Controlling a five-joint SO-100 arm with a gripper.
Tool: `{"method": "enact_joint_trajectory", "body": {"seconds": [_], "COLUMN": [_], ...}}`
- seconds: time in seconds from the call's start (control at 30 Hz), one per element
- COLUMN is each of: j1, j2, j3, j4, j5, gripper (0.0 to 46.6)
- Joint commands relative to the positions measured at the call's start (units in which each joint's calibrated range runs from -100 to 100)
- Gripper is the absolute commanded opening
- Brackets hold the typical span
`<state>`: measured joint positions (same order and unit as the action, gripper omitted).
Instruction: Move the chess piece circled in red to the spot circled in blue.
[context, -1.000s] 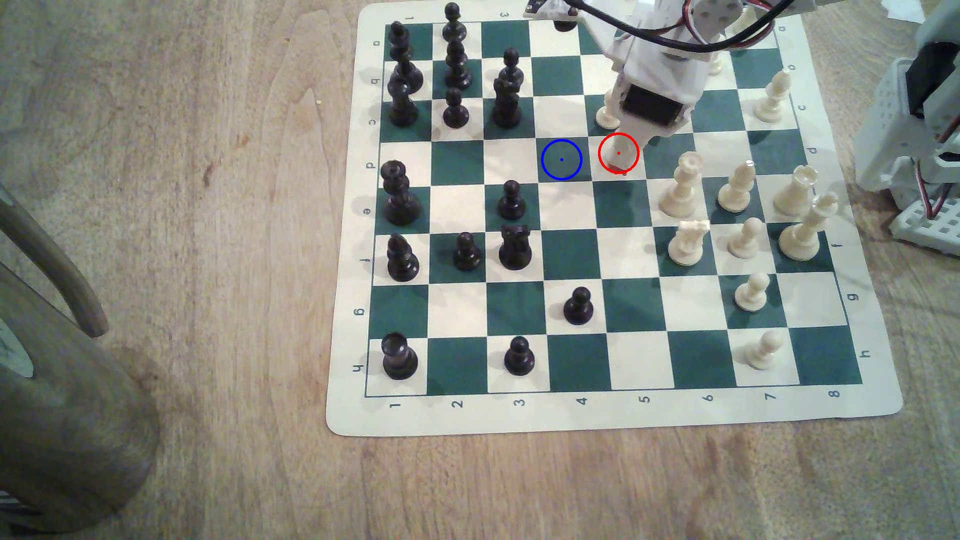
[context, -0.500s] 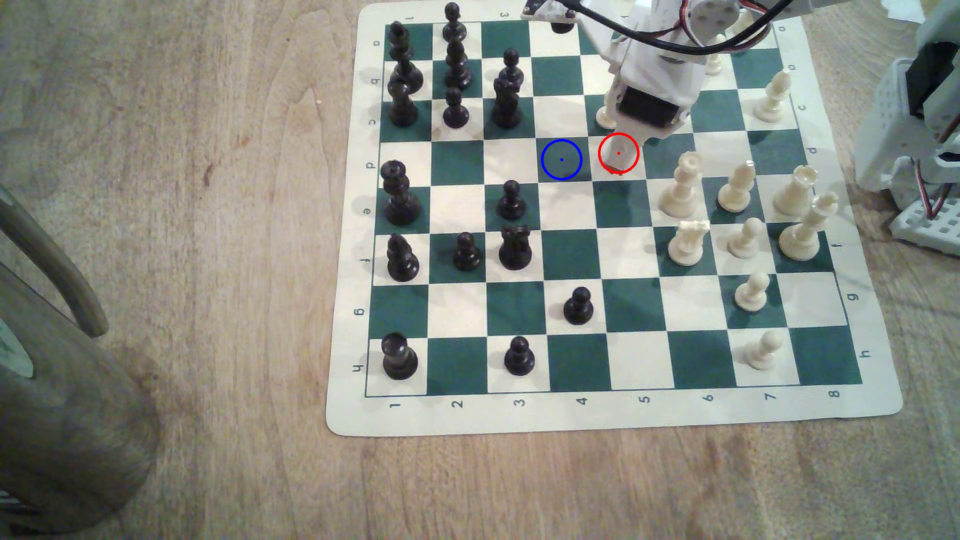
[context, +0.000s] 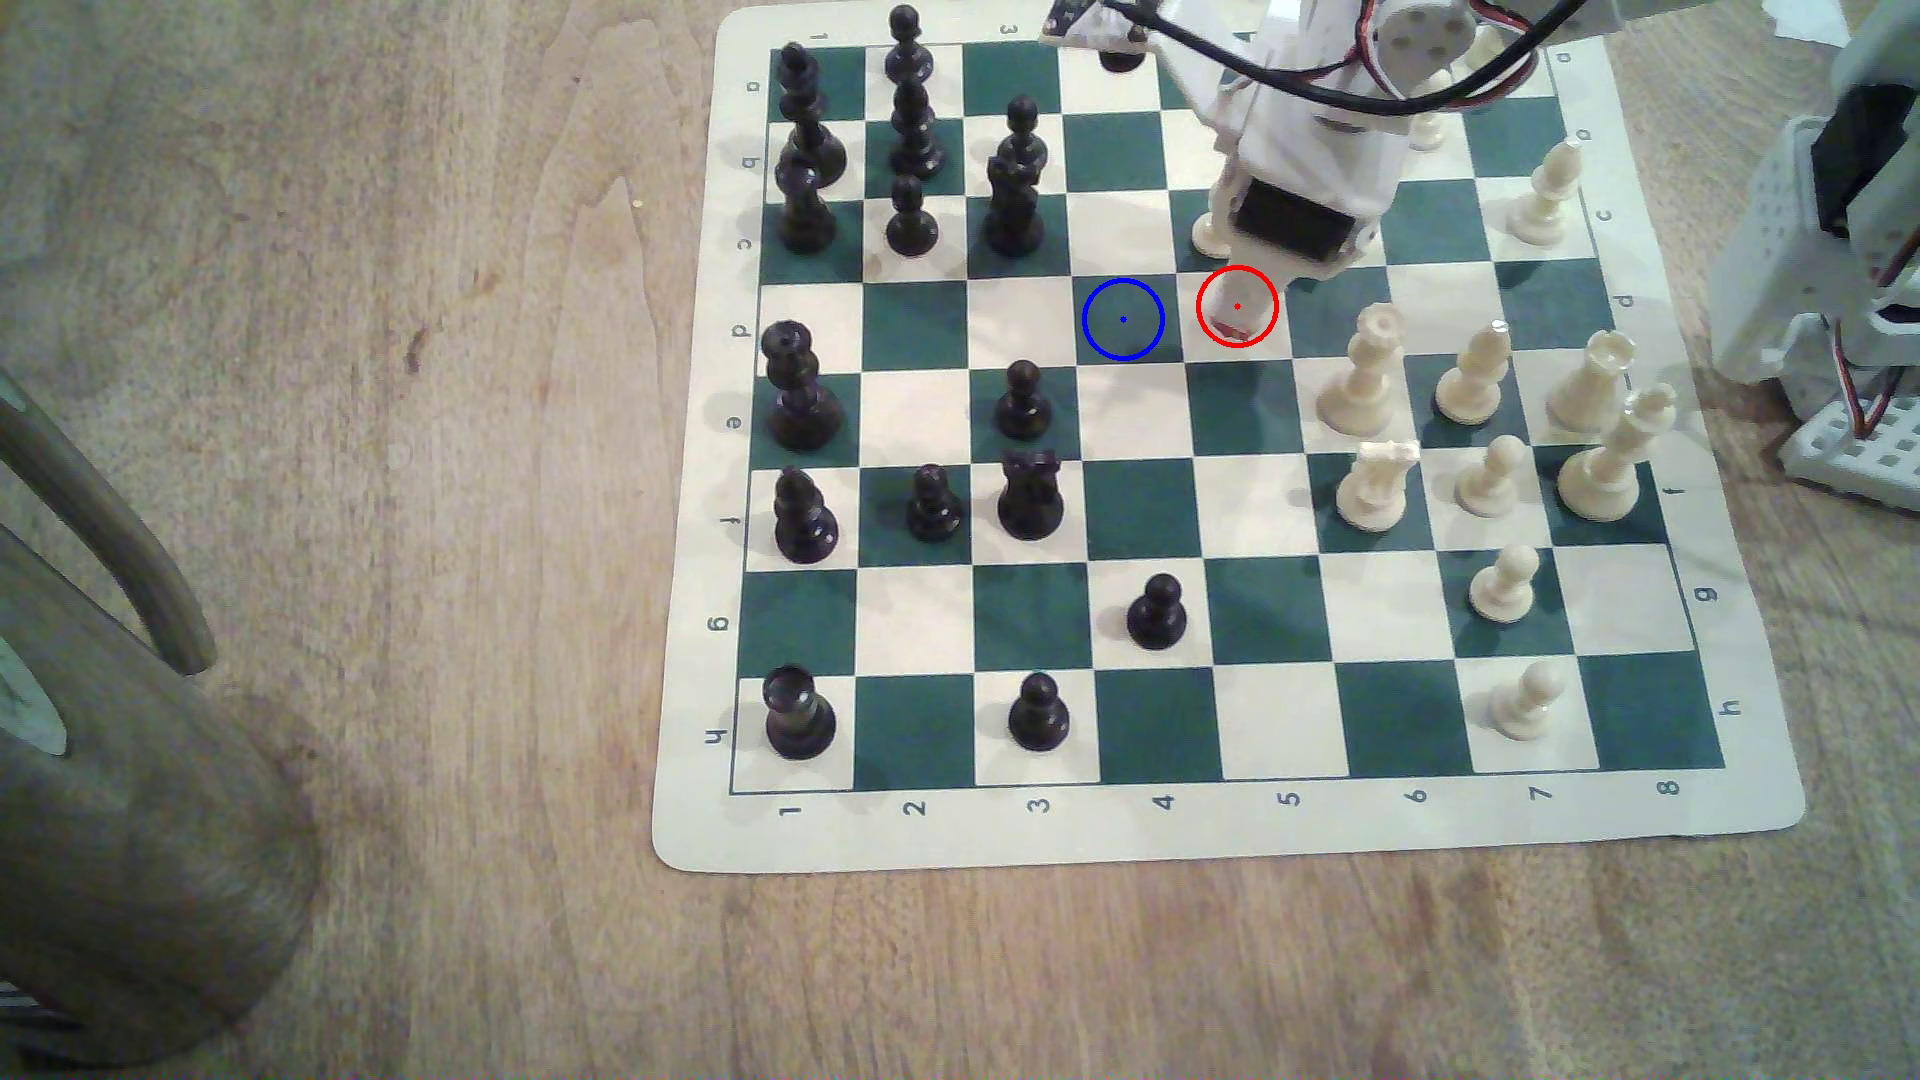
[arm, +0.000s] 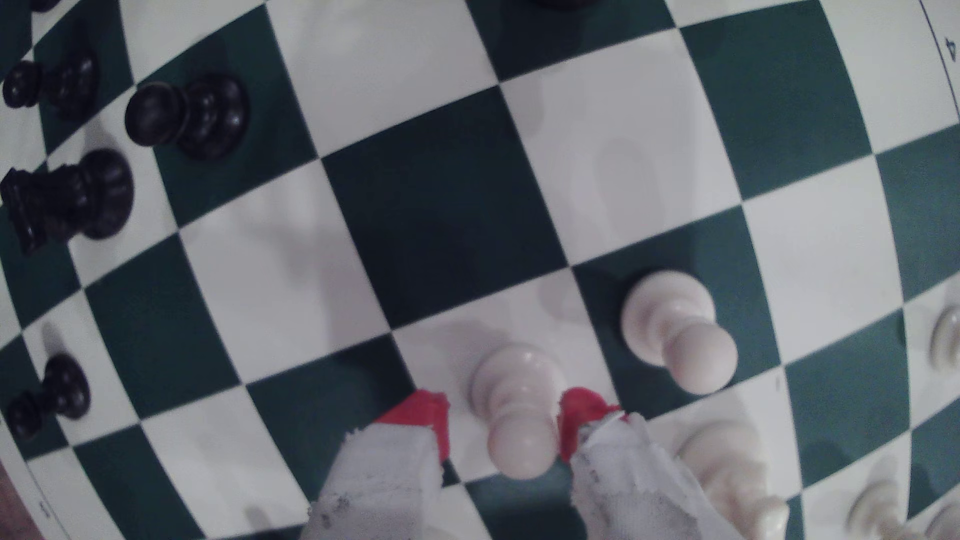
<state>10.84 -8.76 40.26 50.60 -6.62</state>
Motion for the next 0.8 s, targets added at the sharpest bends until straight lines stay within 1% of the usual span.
{"method": "enact_joint_trajectory", "body": {"seconds": [0.0, 0.13, 0.27, 0.4, 0.43, 0.47, 0.57, 0.77], "j1": [-0.01, -0.01, 0.23, 0.31, 0.23, -0.01, -0.32, -0.32], "j2": [-0.84, -0.84, -1.09, -1.52, -1.52, -1.52, -1.6, -2.45], "j3": [-0.19, -0.19, -0.19, -0.19, -0.19, -0.19, -0.1, -0.1], "j4": [-0.56, -0.72, -1.62, -1.79, -1.79, -1.54, -0.97, -0.47], "j5": [-0.24, -0.24, -0.29, -0.39, -0.39, -0.39, -0.24, -0.2], "gripper": [10.1, 10.0, 11.3, 10.9, 10.3, 6.7, 0.6, 0.2]}}
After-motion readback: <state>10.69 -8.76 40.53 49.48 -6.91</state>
